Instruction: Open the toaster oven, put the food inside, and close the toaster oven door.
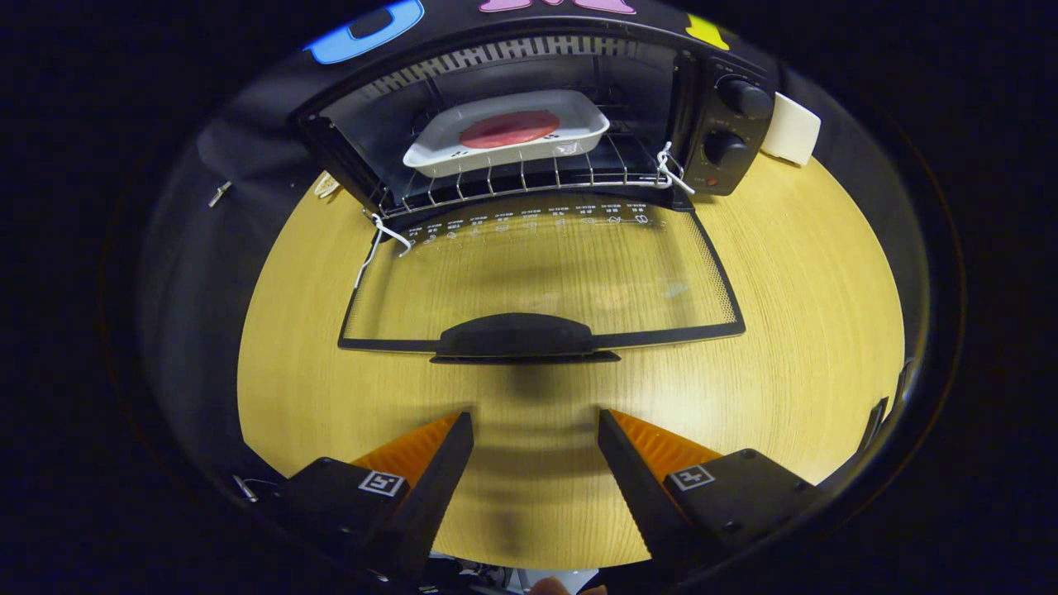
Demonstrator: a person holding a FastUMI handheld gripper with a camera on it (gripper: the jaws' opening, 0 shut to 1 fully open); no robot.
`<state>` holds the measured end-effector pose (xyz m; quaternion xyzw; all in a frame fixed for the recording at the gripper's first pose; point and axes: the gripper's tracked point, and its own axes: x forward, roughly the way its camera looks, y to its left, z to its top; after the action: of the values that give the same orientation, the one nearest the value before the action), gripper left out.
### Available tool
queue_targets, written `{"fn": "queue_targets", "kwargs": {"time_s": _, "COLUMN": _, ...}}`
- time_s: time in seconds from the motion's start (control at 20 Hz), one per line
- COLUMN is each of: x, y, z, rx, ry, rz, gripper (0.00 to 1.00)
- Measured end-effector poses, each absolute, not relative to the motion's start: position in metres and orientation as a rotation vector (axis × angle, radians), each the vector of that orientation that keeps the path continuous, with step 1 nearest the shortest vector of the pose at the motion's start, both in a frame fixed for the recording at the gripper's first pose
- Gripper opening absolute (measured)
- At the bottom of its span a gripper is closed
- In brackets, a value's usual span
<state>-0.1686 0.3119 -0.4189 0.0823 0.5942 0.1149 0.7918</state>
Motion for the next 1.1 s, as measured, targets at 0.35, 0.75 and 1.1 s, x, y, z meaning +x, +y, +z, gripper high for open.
{"fn": "queue_targets", "kwargs": {"time_s": 0.35, "x": -0.136, "y": 0.314, "z": -0.426, "rx": 0.123, "ry": 1.241, "rz": 0.179, "gripper": 0.98}}
{"fn": "queue_targets", "kwargs": {"time_s": 0.75, "x": -0.136, "y": 0.313, "z": -0.422, "rx": 0.098, "ry": 1.216, "rz": 0.181, "gripper": 0.97}}
{"fn": "queue_targets", "kwargs": {"time_s": 1.1, "x": -0.137, "y": 0.31, "z": -0.399, "rx": 0.13, "ry": 1.129, "rz": 0.206, "gripper": 0.97}}
